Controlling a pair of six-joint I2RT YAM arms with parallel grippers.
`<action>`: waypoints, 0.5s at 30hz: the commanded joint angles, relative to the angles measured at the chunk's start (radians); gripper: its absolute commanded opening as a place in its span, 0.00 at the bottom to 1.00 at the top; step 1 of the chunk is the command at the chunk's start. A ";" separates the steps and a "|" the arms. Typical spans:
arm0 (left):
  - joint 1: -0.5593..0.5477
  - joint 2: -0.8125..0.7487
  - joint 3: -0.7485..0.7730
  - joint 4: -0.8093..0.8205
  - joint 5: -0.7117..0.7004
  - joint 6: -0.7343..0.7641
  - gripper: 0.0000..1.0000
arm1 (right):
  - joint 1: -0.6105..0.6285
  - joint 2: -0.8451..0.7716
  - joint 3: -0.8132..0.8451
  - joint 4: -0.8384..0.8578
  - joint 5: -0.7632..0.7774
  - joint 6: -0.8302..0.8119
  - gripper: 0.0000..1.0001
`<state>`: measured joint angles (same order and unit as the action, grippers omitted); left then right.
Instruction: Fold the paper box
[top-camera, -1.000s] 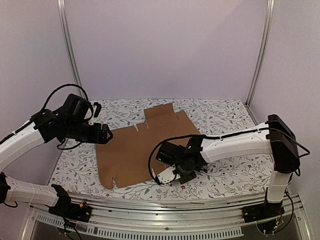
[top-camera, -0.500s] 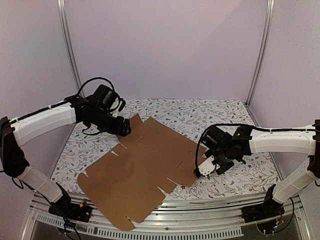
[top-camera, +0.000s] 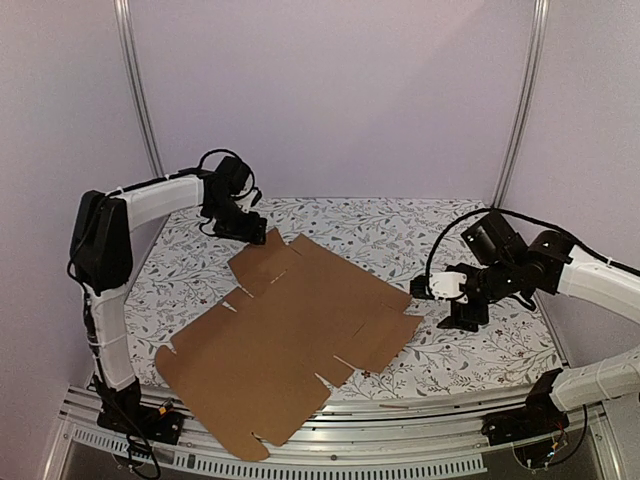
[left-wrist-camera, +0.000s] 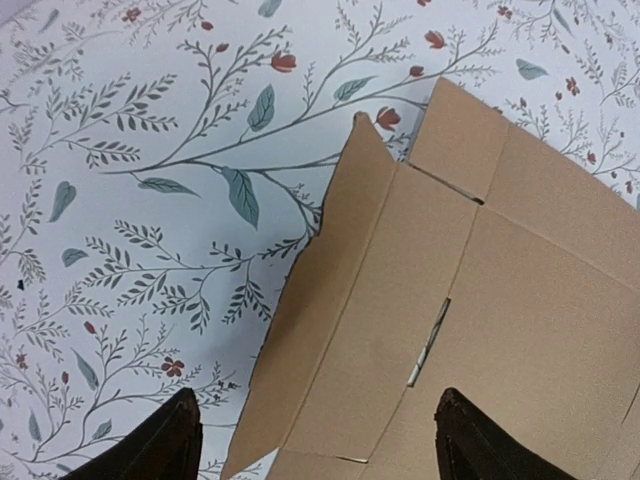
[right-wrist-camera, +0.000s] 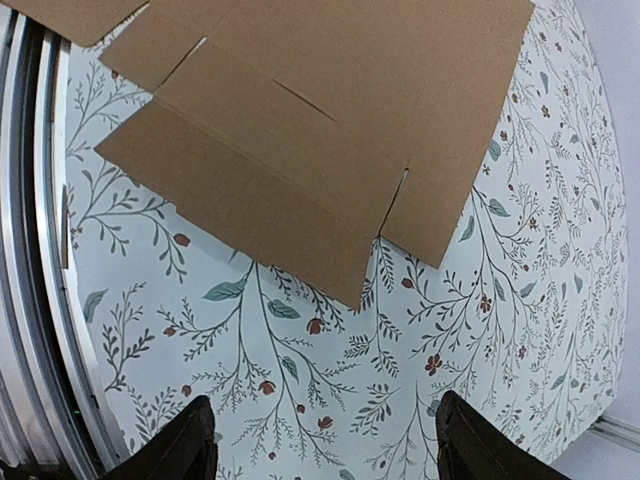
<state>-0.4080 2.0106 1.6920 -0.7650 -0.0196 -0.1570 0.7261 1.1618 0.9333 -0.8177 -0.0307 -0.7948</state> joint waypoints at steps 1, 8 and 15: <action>0.056 0.124 0.079 -0.053 0.102 0.074 0.80 | -0.074 -0.072 -0.040 -0.010 -0.216 0.181 0.74; 0.067 0.223 0.157 -0.089 0.149 0.086 0.63 | -0.099 -0.117 -0.109 0.013 -0.218 0.194 0.74; 0.074 0.239 0.158 -0.084 0.277 0.041 0.22 | -0.107 -0.063 -0.093 0.067 -0.179 0.242 0.72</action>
<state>-0.3420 2.2299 1.8252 -0.8364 0.1619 -0.0902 0.6331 1.0637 0.8333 -0.8009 -0.2264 -0.6083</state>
